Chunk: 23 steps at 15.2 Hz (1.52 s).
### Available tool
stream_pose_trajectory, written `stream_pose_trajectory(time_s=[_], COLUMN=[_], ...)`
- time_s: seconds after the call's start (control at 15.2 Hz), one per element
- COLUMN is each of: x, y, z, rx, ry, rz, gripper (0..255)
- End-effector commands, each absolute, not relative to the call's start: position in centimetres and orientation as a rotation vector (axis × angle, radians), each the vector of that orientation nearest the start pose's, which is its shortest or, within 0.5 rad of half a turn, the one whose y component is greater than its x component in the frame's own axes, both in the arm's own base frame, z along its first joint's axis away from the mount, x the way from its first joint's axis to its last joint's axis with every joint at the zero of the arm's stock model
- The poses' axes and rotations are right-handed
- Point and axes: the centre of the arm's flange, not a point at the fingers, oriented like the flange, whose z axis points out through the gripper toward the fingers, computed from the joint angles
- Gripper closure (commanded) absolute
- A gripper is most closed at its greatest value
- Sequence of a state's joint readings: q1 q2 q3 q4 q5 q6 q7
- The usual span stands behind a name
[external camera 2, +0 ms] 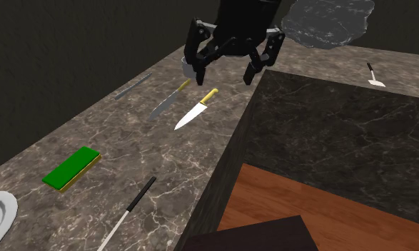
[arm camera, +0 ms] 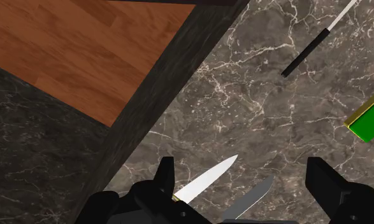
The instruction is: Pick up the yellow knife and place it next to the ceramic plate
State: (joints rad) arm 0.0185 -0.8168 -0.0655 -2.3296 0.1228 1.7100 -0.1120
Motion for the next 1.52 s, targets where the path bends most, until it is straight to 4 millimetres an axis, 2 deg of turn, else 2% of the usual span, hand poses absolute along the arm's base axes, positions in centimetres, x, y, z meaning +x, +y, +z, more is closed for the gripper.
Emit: stream_pose_trajectory(time_s=[0.0, 0.73, 1.45], x=[31.2, 44.1, 56.6], y=[-1.1, 1.1, 1.7], z=[62.7, 55.3, 47.2], rx=[-2.967, -3.021, -3.066], ry=[-0.113, 0.041, 0.198], rz=[-0.309, -0.244, -0.177], gripper=[0, 0, 0])
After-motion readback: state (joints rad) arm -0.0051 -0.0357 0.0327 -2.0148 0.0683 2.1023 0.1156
